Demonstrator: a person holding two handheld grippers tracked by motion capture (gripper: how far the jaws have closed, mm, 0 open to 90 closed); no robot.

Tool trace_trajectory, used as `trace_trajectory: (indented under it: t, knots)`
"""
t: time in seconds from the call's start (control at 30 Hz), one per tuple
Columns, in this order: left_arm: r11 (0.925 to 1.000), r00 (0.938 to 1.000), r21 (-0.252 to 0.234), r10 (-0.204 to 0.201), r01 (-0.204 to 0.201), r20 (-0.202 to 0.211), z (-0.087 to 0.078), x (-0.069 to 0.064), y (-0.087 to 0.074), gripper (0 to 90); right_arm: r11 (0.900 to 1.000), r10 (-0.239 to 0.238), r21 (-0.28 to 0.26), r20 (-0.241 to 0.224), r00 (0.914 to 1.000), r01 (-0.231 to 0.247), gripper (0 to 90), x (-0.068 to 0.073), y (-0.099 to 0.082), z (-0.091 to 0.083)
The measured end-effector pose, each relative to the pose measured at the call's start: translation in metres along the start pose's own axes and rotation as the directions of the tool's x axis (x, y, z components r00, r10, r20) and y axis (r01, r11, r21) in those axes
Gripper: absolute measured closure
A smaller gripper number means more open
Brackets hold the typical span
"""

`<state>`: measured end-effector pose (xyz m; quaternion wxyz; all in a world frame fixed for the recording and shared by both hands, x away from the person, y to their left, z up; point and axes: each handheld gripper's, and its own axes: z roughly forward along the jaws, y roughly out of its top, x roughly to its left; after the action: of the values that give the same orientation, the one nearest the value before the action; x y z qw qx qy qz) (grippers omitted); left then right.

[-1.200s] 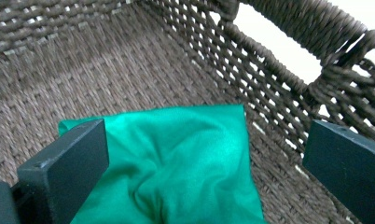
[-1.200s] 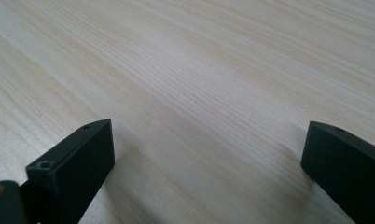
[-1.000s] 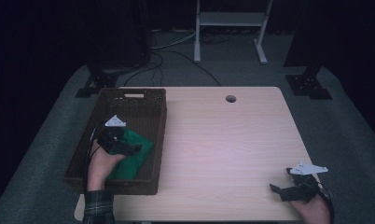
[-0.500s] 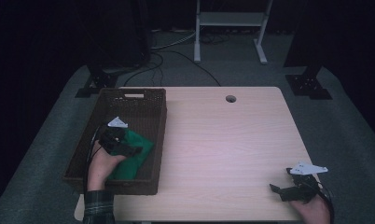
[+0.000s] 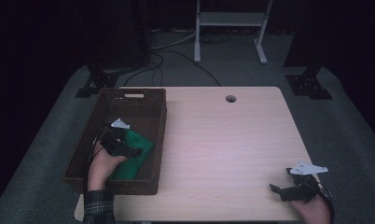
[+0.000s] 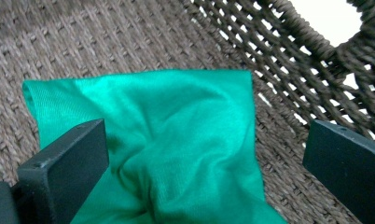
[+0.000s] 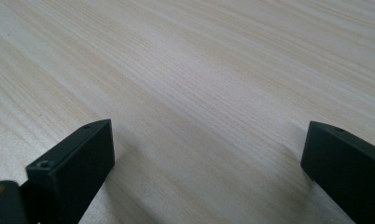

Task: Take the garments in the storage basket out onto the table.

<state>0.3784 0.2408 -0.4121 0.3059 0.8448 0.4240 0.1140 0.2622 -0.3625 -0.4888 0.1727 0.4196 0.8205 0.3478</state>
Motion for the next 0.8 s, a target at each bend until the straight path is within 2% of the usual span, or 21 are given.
trace_trajectory:
  t: [0.33, 0.7, 0.8]
  knots:
    - [0.9992, 0.9998, 0.037, -0.013, 0.013, -0.016, 0.004, 0.001, -0.001, 0.0, 1.0000, 0.000, 0.000, 0.000, 1.0000, 0.000, 1.4, 0.000, 0.000, 0.000]
    - [0.9964, 0.9996, 0.081, -0.026, 0.026, -0.010, 0.010, 0.002, -0.004, 0.0, 1.0000, 0.000, 0.000, 0.000, 1.0000, 0.000, 1.4, 0.000, 0.000, 0.000]
    - [0.9936, 0.9990, 0.107, -0.035, 0.038, -0.028, 0.013, 0.002, -0.004, 0.0, 1.0000, -0.001, 0.000, -0.001, 1.0000, 0.001, 1.4, 0.000, 0.000, 0.000]
